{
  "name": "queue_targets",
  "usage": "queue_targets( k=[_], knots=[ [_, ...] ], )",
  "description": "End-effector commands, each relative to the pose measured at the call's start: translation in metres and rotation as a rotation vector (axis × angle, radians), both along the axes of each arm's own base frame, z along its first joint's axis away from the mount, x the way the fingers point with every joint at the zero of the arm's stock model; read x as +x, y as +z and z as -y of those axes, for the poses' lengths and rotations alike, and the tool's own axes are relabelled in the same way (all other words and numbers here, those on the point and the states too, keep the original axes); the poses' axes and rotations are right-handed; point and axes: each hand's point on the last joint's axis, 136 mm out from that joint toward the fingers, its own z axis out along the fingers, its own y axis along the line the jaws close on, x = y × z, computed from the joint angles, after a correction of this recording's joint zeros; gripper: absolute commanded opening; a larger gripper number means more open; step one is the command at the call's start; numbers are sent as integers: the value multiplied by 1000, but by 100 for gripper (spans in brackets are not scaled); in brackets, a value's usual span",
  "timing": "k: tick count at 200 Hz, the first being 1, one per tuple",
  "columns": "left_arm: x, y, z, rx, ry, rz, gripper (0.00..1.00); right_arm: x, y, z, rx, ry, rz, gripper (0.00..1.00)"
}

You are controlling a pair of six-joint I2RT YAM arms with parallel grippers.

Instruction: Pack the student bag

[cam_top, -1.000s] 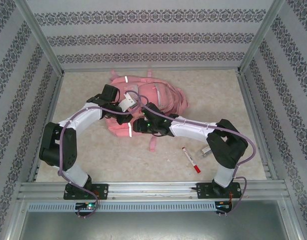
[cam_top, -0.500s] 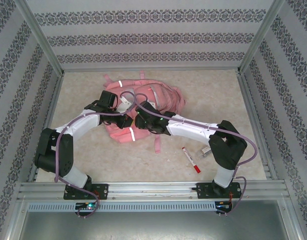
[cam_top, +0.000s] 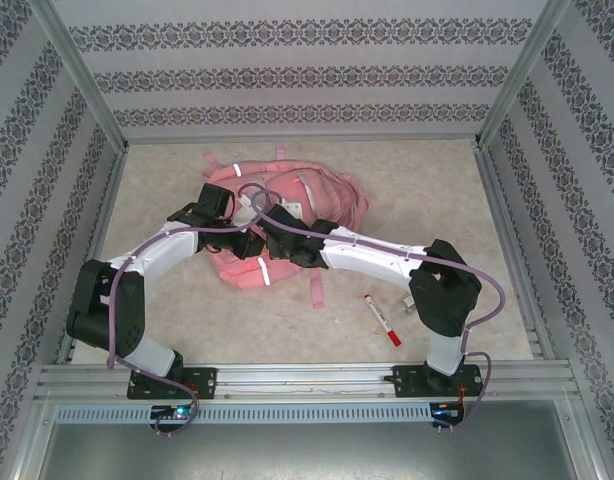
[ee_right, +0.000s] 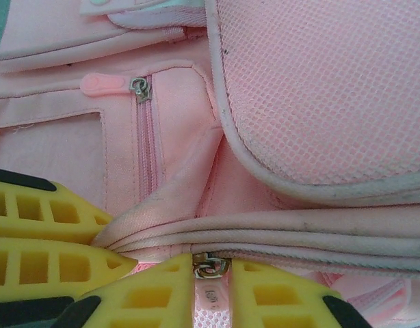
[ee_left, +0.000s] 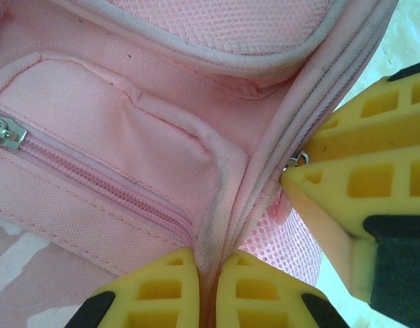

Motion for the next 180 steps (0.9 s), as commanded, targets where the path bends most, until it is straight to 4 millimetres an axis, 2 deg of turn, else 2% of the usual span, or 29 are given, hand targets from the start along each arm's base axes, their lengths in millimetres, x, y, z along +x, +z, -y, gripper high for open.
queue_targets(
  k=[1,38,71,93,126,144,160,180],
  knots=[
    [-8,16,10,-66,-22,-8,0,6,-8,9,-34,-38,-13,13],
    [-9,14,7,-30,-50,10,0,1,-15,21,13,-84,-60,5],
    [-16,8,3,9,-118,63,0,5,-14,30,152,-94,-106,1],
    [-17,6,1,29,-146,103,0,12,-14,46,199,-122,-115,0],
    [-19,1,-7,101,-181,123,0,21,-25,72,269,-159,-162,0],
    [-16,4,-8,104,-156,103,0,19,-9,59,355,-35,-157,12],
    [-16,10,0,43,-131,51,0,4,8,42,371,84,-133,18],
    [-12,14,8,-29,-63,-38,0,-15,16,22,392,148,-116,25]
  ],
)
